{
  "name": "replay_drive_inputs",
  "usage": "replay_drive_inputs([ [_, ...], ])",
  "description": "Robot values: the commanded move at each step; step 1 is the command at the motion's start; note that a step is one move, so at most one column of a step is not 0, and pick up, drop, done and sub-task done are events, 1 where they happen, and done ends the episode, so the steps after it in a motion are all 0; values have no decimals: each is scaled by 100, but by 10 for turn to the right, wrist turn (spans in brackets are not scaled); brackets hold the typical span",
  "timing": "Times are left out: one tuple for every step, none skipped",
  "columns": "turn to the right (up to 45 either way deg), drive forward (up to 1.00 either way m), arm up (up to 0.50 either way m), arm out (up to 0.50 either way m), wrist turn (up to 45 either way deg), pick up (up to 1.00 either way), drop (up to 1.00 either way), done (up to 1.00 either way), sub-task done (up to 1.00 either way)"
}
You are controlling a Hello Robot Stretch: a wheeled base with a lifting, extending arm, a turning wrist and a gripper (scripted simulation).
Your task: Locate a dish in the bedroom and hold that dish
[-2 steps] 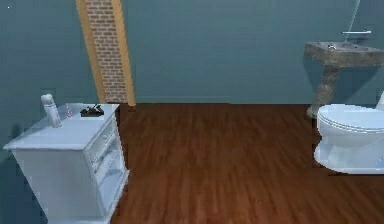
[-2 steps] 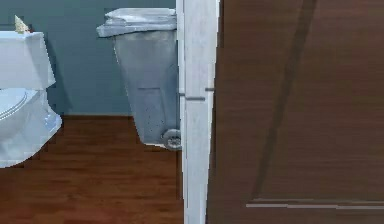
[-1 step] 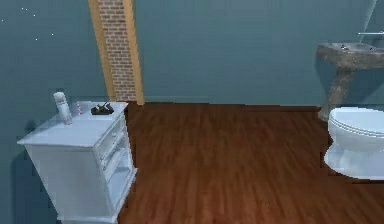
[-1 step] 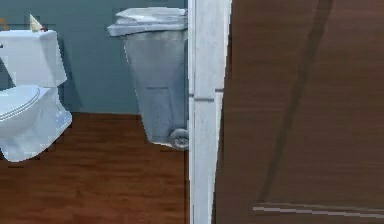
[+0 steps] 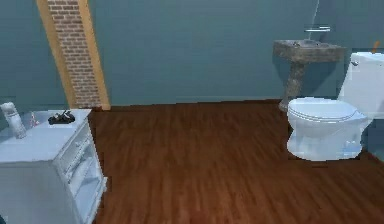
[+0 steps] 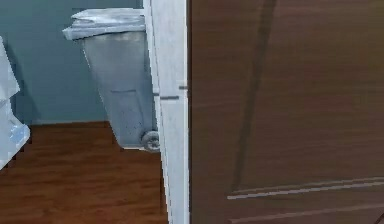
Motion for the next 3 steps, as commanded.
replay_drive_inputs([
  [0,30,0,0,0,0,0,0,0],
  [-30,0,0,0,0,0,0,0,0],
  [0,100,0,0,0,0,0,0,0],
])
